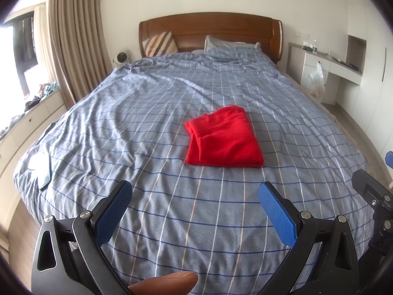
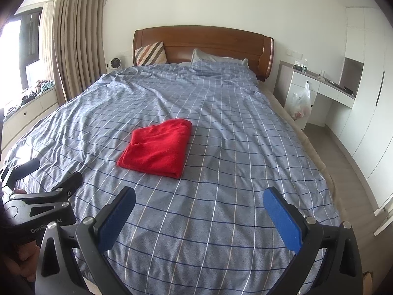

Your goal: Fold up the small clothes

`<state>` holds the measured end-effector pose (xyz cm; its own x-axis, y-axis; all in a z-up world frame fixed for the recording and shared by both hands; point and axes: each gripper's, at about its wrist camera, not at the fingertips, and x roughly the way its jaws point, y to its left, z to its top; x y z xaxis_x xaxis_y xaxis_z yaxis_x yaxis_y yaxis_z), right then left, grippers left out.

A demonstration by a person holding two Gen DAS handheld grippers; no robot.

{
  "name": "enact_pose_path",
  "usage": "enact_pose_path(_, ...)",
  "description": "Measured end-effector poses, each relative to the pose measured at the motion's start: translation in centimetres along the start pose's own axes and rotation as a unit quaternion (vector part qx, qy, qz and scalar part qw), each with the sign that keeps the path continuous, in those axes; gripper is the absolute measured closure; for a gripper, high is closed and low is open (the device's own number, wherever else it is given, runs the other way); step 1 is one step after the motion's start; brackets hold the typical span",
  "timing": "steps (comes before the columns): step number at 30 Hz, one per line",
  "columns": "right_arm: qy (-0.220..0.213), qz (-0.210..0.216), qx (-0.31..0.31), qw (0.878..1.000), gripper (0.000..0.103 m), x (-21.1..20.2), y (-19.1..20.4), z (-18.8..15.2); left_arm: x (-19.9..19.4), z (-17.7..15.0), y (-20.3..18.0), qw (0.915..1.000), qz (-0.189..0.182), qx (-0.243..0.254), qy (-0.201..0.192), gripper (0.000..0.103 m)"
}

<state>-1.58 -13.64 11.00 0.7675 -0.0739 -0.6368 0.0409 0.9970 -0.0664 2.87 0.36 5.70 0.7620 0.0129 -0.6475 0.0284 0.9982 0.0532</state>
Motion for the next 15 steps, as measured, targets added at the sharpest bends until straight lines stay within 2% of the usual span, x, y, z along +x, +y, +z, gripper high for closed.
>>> enact_pose_path(15, 0.002, 0.006, 0.006, 1.000, 0.001, -0.23, -0.02, -0.03, -0.49, 0.11, -0.33, 1.0000, 0.007, 0.000, -0.003, 0.000)
